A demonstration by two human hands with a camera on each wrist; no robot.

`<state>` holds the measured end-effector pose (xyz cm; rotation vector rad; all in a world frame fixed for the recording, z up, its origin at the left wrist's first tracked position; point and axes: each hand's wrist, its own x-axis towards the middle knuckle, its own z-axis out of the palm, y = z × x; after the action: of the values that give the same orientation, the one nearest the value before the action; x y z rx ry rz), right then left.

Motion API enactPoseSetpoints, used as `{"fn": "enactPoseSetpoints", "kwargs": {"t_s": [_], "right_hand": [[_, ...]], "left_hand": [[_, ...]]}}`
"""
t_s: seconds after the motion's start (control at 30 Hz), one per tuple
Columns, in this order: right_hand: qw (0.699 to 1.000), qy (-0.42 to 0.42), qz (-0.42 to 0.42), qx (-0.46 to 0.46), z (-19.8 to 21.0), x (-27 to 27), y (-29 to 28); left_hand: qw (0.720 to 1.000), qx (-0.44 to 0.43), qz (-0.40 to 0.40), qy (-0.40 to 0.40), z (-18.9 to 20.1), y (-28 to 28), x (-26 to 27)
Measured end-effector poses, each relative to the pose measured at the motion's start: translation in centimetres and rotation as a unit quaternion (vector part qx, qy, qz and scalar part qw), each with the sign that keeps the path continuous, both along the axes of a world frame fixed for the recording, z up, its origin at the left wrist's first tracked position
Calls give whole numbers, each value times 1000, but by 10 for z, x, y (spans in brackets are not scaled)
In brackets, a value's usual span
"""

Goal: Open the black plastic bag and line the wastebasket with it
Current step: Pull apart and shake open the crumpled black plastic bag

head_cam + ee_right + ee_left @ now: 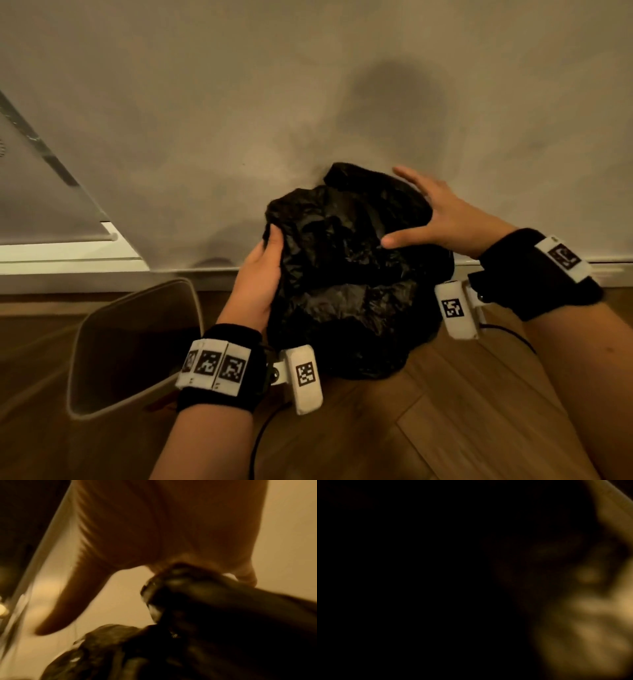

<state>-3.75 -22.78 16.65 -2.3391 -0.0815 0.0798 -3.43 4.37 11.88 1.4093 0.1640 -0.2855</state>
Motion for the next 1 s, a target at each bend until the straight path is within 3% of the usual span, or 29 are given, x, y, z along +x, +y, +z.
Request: {"fn": "enactPoseSetpoints", "kwargs": {"t_s": [0.07,0.13,0.2,0.3,0.43,0.57,0.7,0.8,0.93,1.0], "right_hand": [[995,19,89,-29,6,-6,18],[988,49,123,-74,-1,-11,39],[988,103,118,-7,-16,-11,50],[994,84,-2,73,-34,-4,45],[970,-42,-207,118,-40,6,30],[958,-130,-243,77,-43,9,42],[979,-93,-182,22,-46,8,53],[994,-28,-104,6,-39,6,30],[975,-66,-208,-28,-39,3,-29],[978,-28,-200,45,-43,-7,-36]], "left_hand": [[998,29,-54,-9,3,-13,-5],[994,44,-102,-18,6,-23,-10],[992,49,-110,-25,6,-26,-12],[998,42,-48,-20,-3,-21,-4],[991,133,13,21,-10,-20,-1],[994,59,79,53,-5,-56,-20],[999,14,31,17,-13,-88,-39],[998,17,1,-56,-20,-58,-22],[987,-65,-110,-94,-9,18,-4],[971,-106,-173,-124,2,35,-8]]}}
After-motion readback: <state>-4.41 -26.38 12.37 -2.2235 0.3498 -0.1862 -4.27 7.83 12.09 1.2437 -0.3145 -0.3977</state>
